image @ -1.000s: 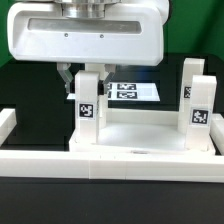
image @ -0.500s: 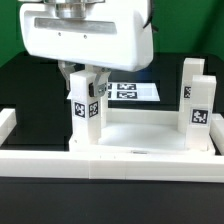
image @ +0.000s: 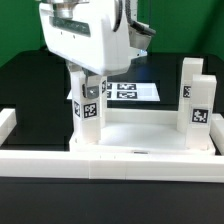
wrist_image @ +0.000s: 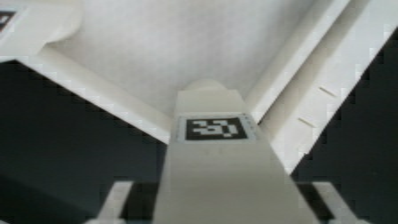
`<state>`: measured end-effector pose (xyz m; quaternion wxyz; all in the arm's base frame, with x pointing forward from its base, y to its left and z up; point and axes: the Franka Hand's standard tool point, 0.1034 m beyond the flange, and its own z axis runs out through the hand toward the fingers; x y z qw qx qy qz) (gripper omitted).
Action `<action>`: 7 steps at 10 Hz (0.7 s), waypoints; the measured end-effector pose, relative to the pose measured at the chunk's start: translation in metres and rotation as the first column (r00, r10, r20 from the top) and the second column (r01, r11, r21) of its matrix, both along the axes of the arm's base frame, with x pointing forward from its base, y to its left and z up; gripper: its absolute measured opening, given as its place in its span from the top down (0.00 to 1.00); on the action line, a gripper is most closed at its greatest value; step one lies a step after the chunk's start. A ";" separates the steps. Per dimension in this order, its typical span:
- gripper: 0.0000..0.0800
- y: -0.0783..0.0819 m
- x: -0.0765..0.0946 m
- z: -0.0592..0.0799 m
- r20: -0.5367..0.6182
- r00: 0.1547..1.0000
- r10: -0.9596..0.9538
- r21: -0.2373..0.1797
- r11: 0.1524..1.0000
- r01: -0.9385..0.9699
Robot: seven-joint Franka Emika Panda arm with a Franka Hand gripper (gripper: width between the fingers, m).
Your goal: Assemble desk
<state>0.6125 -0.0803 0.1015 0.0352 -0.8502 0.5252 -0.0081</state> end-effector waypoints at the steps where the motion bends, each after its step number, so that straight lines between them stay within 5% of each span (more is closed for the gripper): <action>1: 0.55 0.000 0.000 0.000 -0.001 1.000 -0.017 0.001 1.000 0.017; 2: 0.55 0.000 0.000 0.000 0.000 1.000 0.013 -0.001 1.000 -0.013; 3: 0.31 0.000 0.000 0.000 0.000 1.000 0.013 -0.001 1.000 -0.013; 7: 0.19 0.000 -0.001 -0.001 -0.004 0.928 0.372 -0.039 0.928 -0.371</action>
Offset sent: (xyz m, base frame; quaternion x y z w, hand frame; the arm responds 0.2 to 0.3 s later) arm 0.0024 -0.0030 0.0016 -0.0346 0.0194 -0.0732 0.9965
